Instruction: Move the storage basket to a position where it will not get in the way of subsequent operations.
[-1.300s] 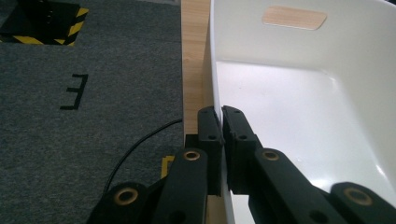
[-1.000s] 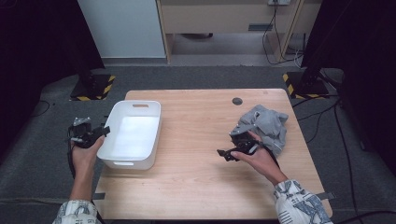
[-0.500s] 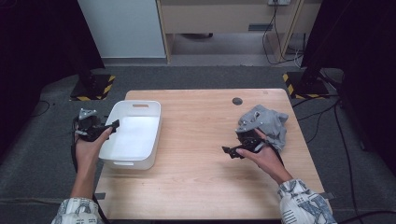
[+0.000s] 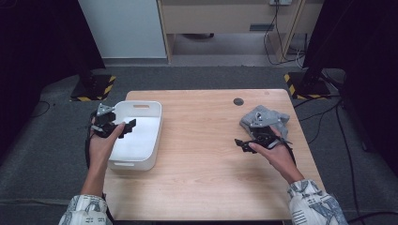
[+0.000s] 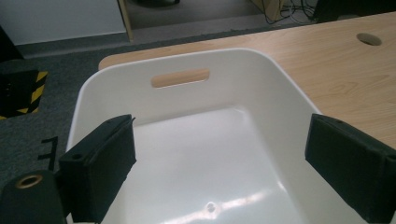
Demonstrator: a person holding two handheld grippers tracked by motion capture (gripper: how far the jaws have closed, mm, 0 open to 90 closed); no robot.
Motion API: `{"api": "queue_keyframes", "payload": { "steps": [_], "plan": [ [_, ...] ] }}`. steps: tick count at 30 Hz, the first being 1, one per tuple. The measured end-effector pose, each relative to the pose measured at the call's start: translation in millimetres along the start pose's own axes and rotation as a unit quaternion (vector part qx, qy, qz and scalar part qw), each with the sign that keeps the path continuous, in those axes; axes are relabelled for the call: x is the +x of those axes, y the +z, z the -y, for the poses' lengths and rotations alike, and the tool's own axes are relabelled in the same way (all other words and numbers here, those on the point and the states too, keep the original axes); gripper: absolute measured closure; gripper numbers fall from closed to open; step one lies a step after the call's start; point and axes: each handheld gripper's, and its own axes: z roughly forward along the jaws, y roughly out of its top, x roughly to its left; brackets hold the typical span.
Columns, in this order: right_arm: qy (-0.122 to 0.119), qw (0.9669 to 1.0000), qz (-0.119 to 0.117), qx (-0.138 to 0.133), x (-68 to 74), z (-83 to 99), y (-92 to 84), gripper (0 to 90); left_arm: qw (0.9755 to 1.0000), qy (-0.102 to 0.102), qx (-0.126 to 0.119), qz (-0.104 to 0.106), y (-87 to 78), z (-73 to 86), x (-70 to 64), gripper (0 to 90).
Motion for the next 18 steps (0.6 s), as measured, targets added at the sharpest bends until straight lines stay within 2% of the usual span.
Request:
{"api": "queue_keyframes", "payload": {
  "steps": [2,3,4,5,10,13,18],
  "plan": [
    [-0.001,1.0000,0.006,-0.003,-3.3,-1.5,-5.2,18.6,0.9999,0.008,0.002,0.005,1.1,-2.8,-5.5,6.8],
    [-0.003,0.9999,0.010,-0.004,-5.5,-2.4,-7.8,20.9,0.9999,0.012,0.004,0.009,1.9,-4.5,-9.0,6.6],
    [-0.007,0.9999,0.013,-0.007,-8.5,-3.3,-11.3,26.9,0.9999,0.012,0.003,0.011,2.3,-5.4,-11.3,6.2],
    [-0.010,0.9998,0.017,-0.008,-10.4,-3.9,-13.2,28.3,0.9998,0.013,0.002,0.012,2.9,-6.7,-14.2,5.8],
    [-0.017,0.9984,0.053,-0.010,-25.6,-9.6,-26.9,36.2,0.9995,0.022,0.002,0.023,8.4,-13.2,-30.8,3.9],
    [-0.013,0.9971,0.073,-0.011,-36.3,-14.4,-35.0,39.0,0.9990,0.029,0.004,0.032,13.6,-16.6,-43.3,3.8],
    [-0.012,0.9958,0.091,-0.001,-51.0,-17.6,-39.8,42.2,0.9977,0.044,0.013,0.051,23.1,-19.8,-65.2,3.8]
  ]
}}
